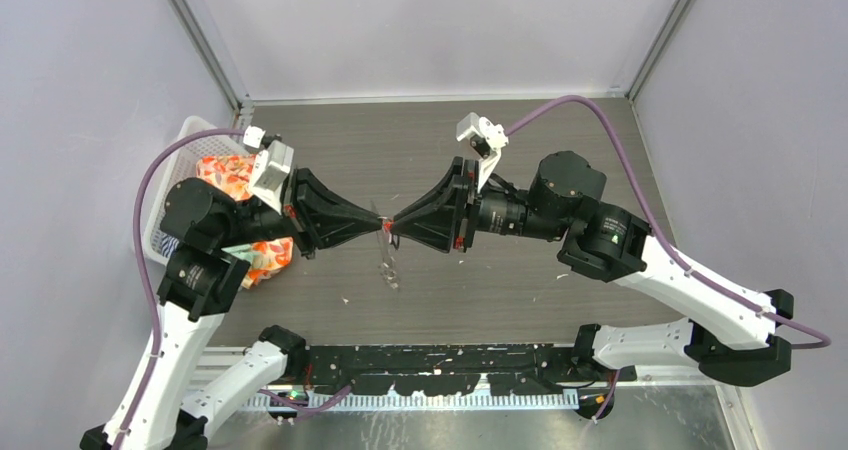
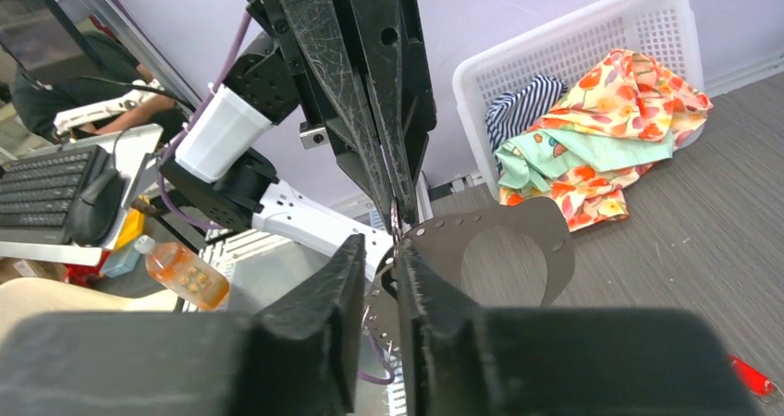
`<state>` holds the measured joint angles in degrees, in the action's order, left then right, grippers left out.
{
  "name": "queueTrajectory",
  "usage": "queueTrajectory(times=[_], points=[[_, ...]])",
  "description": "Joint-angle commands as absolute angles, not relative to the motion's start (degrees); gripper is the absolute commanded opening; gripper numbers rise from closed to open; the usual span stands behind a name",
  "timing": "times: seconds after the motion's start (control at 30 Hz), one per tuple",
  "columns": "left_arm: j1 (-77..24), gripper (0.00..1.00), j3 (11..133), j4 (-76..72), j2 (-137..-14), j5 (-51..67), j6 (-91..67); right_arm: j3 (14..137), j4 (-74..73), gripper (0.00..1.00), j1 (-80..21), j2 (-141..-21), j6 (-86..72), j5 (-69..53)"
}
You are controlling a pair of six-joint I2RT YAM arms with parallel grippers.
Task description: Put the keys on the keyring
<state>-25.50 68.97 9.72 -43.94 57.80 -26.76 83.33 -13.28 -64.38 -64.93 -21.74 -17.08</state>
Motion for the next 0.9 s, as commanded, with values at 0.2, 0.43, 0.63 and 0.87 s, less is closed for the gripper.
queueTrajectory(times=[0.2, 0.43, 0.63, 0.87], points=[[-25.75, 0.00, 71.92, 2.89, -43.34, 56.78, -29.46, 83.30, -9.48, 0.17, -64.34, -63.47, -24.12, -18.64], [-25.75, 0.00, 72.33, 3.54, -43.24, 56.34, -29.11, 82.64, -10.27, 0.16, -64.37, -63.30, -24.26, -19.17], [-25.71, 0.00, 72.85, 4.05, -43.37, 56.34, -28.80, 83.58, -12.23, 0.04, -64.39, -63.92, -23.93, -20.11], [-25.74, 0.00, 73.51, 4.64, -43.94, 55.82, -27.63, 84.40, -15.87, 0.01, -64.34, -64.36, -23.40, -21.50]])
